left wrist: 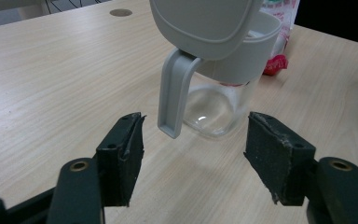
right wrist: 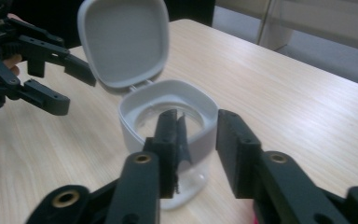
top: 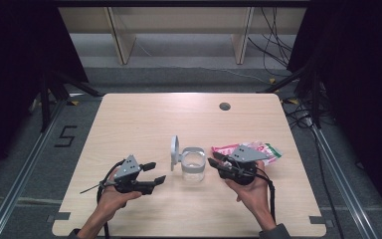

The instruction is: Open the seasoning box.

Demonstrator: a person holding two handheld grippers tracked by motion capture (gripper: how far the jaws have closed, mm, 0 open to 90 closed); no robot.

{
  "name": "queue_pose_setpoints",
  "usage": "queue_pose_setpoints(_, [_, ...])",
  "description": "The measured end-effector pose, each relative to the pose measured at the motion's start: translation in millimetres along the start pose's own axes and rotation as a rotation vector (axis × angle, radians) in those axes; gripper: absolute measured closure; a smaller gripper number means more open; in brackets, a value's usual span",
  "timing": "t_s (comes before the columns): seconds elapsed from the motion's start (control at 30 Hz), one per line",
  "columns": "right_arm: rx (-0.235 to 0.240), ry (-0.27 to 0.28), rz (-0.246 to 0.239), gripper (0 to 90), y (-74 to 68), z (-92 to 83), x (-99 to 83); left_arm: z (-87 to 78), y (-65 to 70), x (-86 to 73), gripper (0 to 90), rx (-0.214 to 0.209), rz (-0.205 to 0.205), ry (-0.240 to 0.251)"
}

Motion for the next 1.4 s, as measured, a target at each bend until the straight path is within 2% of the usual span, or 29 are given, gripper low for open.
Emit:
queue_pose_setpoints(0.03, [-0.009,0.007,-0.007,62.9,3.5,-3.9,-1.8,-0.2,0.7,0.2,37.9,-0.009,-0.005,0.008])
queue_pose_setpoints(0.1, [-0.04,0.02,0.028,60.0,7.0,-12.9,-7.5,-1.7,-1.2,0.7,37.3,-0.005,0.023,0.009])
queue_pose_setpoints(0.13, [-0.051,0.03,0.037,57.6,8.4,-16.9,-10.7,-1.8,-1.5,0.6,36.5,0.0,0.017,0.006])
queue_pose_setpoints(0.17, [-0.062,0.021,0.05,54.9,10.9,-21.5,-14.4,-2.1,-0.4,-0.3,35.6,0.007,-0.015,0.001])
queue_pose_setpoints(0.23, [-0.091,0.031,0.087,51.0,14.0,-28.2,-21.8,-2.3,-1.9,-0.7,35.0,0.004,0.008,0.005])
queue_pose_setpoints(0.27, [-0.105,0.034,0.084,49.2,17.8,-32.1,-25.5,-2.5,-1.7,-1.2,34.3,0.004,0.008,0.001])
queue_pose_setpoints(0.3, [-0.12,0.038,0.112,47.8,18.0,-36.2,-29.1,-2.5,0.2,-1.9,33.6,0.009,-0.022,-0.004])
queue_pose_setpoints(0.33, [-0.126,0.048,0.097,46.4,22.1,-39.6,-32.4,-2.6,0.5,-2.0,33.0,0.011,-0.022,-0.006])
queue_pose_setpoints(0.37, [-0.141,0.052,0.134,45.9,21.2,-43.1,-35.5,-2.7,0.8,-2.1,32.7,0.012,-0.017,-0.004])
queue_pose_setpoints(0.4, [-0.152,0.055,0.119,45.9,24.4,-47.2,-38.4,-3.5,2.0,-2.3,32.7,0.016,-0.023,-0.004])
queue_pose_setpoints(0.43, [-0.16,0.078,0.154,45.5,22.7,-48.8,-41.3,-4.0,2.8,-2.5,32.3,0.004,-0.018,-0.002])
queue_pose_setpoints(0.47, [-0.174,0.054,0.129,44.5,26.0,-52.4,-45.3,-4.2,3.8,-2.6,32.0,0.001,-0.017,-0.001])
queue_pose_setpoints(0.6, [-0.212,0.042,0.215,41.0,26.1,-61.7,-56.9,-5.5,7.7,-4.2,30.3,0.012,-0.025,-0.008])
queue_pose_setpoints(0.63, [-0.219,0.04,0.201,39.8,29.1,-64.5,-58.9,-5.8,8.6,-4.6,30.1,0.008,-0.017,-0.009])
queue_pose_setpoints(0.7, [-0.24,0.04,0.241,39.1,29.4,-68.1,-63.1,-6.2,9.9,-5.5,29.1,0.013,-0.011,-0.011])
queue_pose_setpoints(0.77, [-0.24,0.057,0.249,37.6,33.1,-73.8,-65.9,-6.5,10.0,-6.0,29.1,0.019,0.006,-0.006])
queue_pose_setpoints(0.8, [-0.26,0.066,0.24,36.0,35.5,-76.6,-67.0,-6.8,11.4,-6.8,29.5,0.024,-0.01,-0.008])
queue_pose_setpoints(0.83, [-0.277,0.064,0.293,34.1,34.8,-79.1,-69.4,-7.1,12.6,-7.4,30.0,0.023,-0.014,-0.011])
queue_pose_setpoints(0.9, [-0.282,0.063,0.325,29.9,37.7,-83.4,-74.5,-6.3,12.4,-7.7,29.6,0.013,0.006,-0.006])
queue_pose_setpoints(0.93, [-0.291,0.058,0.324,28.3,39.9,-83.6,-78.7,-5.9,14.6,-8.3,29.1,0.016,-0.027,-0.008])
queue_pose_setpoints(1.0, [-0.305,0.038,0.351,26.1,41.5,-87.6,-85.8,-5.7,15.0,-8.4,28.9,0.014,-0.029,-0.012])
queue_pose_setpoints(1.03, [-0.305,0.025,0.334,24.4,45.9,-89.6,-89.4,-5.7,15.1,-8.4,28.9,0.018,-0.03,-0.015])
queue_pose_setpoints(1.07, [-0.315,0.024,0.395,22.3,43.8,-89.6,-91.8,-5.3,15.2,-8.1,28.9,0.018,-0.035,-0.014])
queue_pose_setpoints(1.1, [-0.33,0.004,0.373,21.9,47.9,-91.6,-95.3,-4.7,15.3,-7.9,28.9,0.009,-0.034,-0.011])
queue_pose_setpoints(1.13, [-0.323,0.006,0.417,22.2,46.0,-92.4,-96.7,-5.0,15.8,-7.8,28.9,0.014,-0.031,-0.013])
queue_pose_setpoints(1.17, [-0.323,0.013,0.372,22.1,51.1,-93.0,-98.8,-5.1,16.1,-7.7,28.9,0.015,-0.026,-0.013])
queue_pose_setpoints(1.33, [-0.325,0.013,0.414,20.1,50.1,-92.8,-102.2,-3.9,18.4,-7.8,28.9,0.003,-0.027,-0.015])
queue_pose_setpoints(1.37, [-0.325,0.008,0.379,19.5,52.7,-93.4,-102.5,-3.8,18.6,-7.9,28.9,0.002,-0.026,-0.016])
queue_pose_setpoints(1.4, [-0.319,0.014,0.418,19.3,50.0,-90.5,-102.8,-3.8,18.7,-7.9,28.9,0.001,-0.025,-0.015])
Point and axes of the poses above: each handheld gripper's, and its own axes: z roughly forward along the jaws, x roughly out of its top, y roughly to its right, the point moved 4 cm from there along z, roughly forward along the jaws, and after that the axes turned 10 degrees about x, right-handed, at the moved point
